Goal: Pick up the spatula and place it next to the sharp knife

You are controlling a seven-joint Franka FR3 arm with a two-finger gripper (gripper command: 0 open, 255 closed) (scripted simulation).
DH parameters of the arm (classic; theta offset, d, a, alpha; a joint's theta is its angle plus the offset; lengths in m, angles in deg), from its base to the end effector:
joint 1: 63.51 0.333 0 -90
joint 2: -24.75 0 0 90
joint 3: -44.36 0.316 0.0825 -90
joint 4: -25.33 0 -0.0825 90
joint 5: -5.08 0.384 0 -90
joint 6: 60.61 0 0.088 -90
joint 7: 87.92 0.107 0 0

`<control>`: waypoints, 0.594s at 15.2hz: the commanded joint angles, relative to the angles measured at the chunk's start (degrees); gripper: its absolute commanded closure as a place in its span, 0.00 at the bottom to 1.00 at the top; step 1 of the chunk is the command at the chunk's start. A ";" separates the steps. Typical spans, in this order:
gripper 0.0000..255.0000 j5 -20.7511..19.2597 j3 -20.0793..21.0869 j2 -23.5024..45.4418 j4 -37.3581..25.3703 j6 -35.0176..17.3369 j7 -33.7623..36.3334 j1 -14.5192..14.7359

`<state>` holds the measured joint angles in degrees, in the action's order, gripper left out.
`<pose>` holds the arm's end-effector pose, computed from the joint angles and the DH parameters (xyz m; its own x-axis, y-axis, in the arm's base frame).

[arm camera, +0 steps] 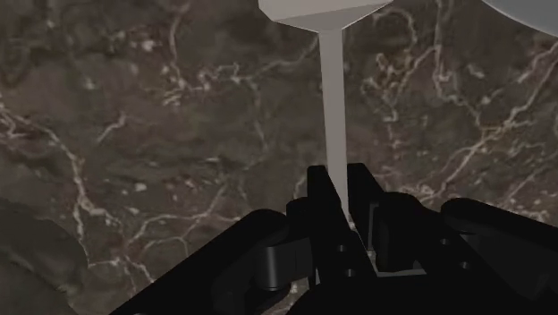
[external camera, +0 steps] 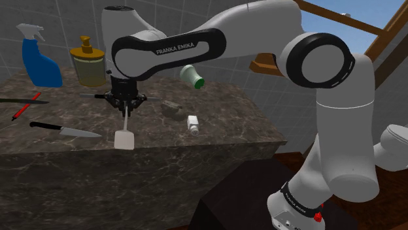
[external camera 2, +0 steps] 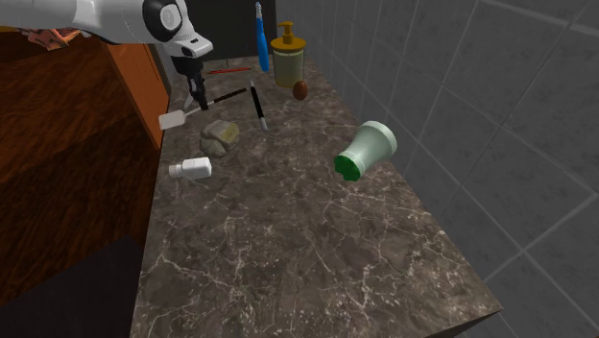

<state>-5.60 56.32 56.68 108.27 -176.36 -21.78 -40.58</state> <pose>0.6028 0.3753 0.3717 0.8762 -0.4775 0.0660 -0.4785 -0.8781 -0.0004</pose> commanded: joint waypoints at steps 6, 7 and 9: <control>1.00 -0.35 -0.20 1.20 1.25 -2.44 0.26 0.01; 1.00 -0.35 -0.20 1.20 1.25 -2.44 0.26 0.01; 1.00 -0.35 -0.20 1.20 1.25 -2.44 0.26 0.01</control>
<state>-5.95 56.12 57.87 109.51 -178.80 -21.52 -40.57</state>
